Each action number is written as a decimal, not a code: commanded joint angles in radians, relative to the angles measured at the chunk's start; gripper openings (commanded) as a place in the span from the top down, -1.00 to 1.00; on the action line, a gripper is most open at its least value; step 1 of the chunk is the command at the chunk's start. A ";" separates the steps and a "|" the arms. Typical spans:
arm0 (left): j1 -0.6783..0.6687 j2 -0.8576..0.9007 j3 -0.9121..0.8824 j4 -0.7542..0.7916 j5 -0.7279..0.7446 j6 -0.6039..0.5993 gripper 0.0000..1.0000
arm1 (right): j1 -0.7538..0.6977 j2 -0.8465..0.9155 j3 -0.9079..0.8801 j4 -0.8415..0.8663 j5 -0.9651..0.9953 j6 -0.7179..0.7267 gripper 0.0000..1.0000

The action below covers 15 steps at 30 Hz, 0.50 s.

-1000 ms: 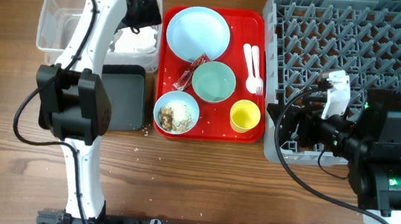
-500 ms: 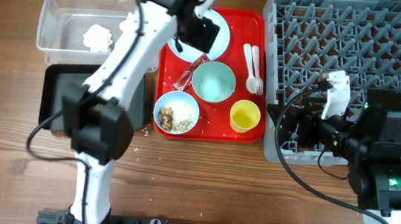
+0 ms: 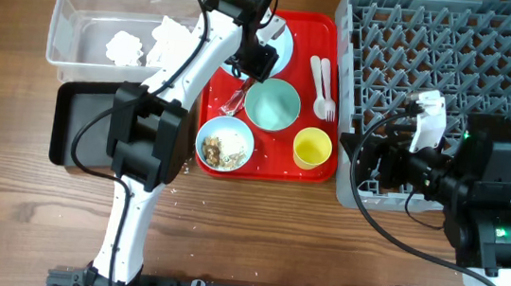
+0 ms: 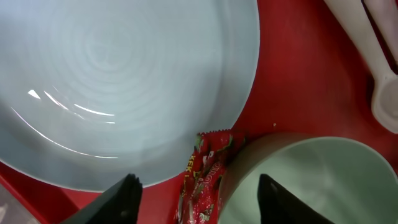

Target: Sort waste into correct bins and load items into the dishwasher rack

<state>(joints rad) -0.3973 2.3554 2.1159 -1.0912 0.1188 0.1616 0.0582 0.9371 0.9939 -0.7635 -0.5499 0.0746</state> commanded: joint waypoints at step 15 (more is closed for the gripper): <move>0.002 0.069 0.003 0.021 0.025 -0.021 0.02 | 0.004 0.002 0.019 -0.015 -0.009 0.006 -1.00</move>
<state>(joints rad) -0.3973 2.4218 2.1159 -1.0687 0.1291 0.1612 0.0582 0.9371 0.9939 -0.7784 -0.5499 0.0746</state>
